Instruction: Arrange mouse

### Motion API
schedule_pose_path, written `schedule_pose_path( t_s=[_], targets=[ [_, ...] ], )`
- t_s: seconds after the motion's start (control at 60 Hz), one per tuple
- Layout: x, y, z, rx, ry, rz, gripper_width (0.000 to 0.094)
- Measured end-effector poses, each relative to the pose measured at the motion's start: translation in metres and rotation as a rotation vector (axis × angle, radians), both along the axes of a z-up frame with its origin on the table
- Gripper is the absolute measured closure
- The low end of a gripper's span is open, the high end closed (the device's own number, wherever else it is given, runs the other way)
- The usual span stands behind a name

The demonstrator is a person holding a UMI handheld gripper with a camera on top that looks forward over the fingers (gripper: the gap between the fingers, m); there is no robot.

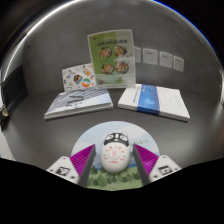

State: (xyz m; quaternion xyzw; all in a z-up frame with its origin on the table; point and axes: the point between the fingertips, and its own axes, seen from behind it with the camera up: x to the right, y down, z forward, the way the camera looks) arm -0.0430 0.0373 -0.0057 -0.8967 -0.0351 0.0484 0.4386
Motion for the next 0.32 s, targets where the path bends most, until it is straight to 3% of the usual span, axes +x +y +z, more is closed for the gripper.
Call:
schedule_pose_path(
  t_s=[0.033, 0.083, 0.317],
  targets=[
    [-0.001, -0.006, 0.005, 0.015, 0.013, 0.011, 0.0039],
    [-0.004, -0.02, 0.019, 0.04, 0.036, 0.03, 0.0098],
    [0.02, -0.126, 0.058, 0.095, 0.154, -0.02, 0.0095]
  ],
)
